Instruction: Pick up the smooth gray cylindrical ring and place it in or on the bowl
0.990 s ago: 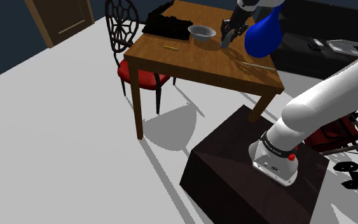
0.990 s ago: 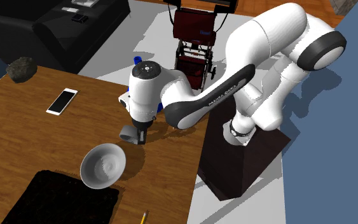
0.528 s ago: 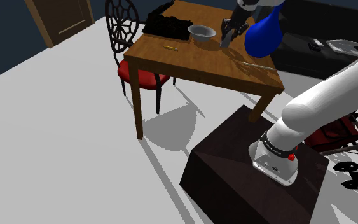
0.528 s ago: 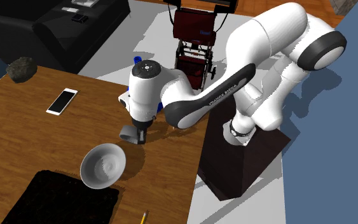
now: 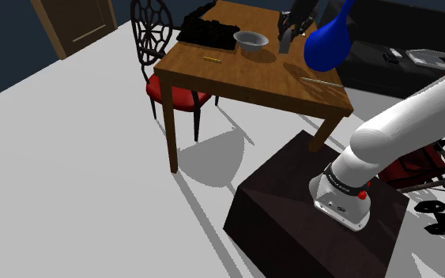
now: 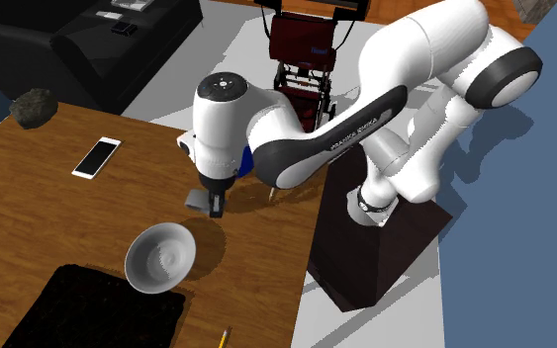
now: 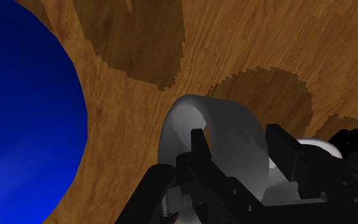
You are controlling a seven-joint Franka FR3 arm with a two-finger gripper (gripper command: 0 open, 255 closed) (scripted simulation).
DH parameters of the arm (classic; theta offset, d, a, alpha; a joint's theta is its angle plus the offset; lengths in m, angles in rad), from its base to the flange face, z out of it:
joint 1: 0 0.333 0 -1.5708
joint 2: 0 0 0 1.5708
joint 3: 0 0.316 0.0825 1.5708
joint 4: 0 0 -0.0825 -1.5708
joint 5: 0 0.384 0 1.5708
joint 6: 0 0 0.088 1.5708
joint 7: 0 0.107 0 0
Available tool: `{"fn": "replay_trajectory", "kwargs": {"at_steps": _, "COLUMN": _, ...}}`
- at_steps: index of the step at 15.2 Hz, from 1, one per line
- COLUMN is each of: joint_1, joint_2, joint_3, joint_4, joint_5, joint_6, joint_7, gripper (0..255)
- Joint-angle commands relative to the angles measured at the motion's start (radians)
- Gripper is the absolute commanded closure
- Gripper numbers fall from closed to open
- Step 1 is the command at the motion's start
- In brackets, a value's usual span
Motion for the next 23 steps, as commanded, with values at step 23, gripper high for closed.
{"fn": "replay_trajectory", "kwargs": {"at_steps": 23, "joint_1": 0.043, "joint_2": 0.275, "joint_3": 0.049, "joint_4": 0.537, "joint_5": 0.029, "joint_6": -0.264, "joint_7": 0.081, "gripper": 255}}
